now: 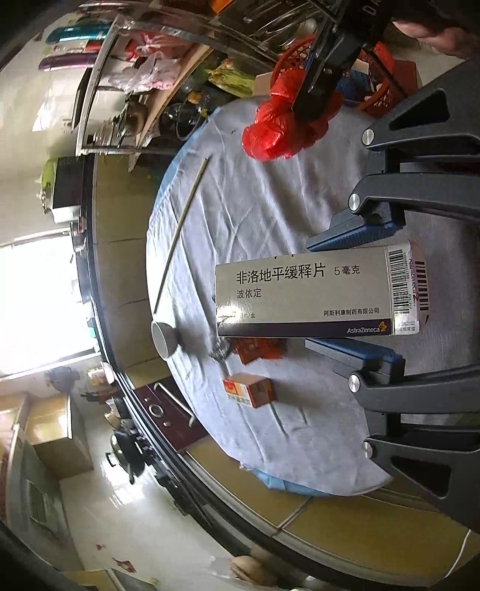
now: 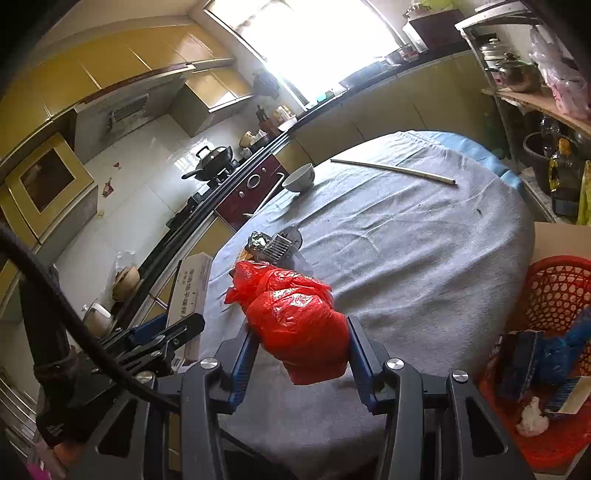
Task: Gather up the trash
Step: 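Carry the white medicine box with the left gripper while the right gripper carries the red bag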
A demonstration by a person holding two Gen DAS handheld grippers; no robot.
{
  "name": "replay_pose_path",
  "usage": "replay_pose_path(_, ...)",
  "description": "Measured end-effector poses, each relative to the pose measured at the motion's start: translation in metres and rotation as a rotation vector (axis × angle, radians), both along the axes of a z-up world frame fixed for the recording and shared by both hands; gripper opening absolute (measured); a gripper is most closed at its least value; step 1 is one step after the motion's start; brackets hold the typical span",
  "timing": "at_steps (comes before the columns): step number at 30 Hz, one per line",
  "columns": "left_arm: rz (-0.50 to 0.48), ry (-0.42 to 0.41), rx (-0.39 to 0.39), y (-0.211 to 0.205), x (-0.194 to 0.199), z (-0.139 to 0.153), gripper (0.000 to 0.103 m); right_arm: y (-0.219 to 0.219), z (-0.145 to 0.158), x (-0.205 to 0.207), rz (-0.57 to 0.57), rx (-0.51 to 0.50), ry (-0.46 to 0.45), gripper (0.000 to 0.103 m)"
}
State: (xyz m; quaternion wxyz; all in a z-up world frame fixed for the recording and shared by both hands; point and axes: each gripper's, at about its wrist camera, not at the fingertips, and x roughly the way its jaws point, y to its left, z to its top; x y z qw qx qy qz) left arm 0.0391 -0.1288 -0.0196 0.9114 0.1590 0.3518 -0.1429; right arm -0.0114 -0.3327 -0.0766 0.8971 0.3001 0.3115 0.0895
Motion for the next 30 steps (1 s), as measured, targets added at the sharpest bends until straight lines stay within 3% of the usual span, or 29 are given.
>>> replay_pose_path(30, -0.125, 0.023, 0.085, -0.072, -0.02, -0.013, 0.047, -0.073, -0.02, -0.043, -0.142, 0.091, 0.006, 0.05)
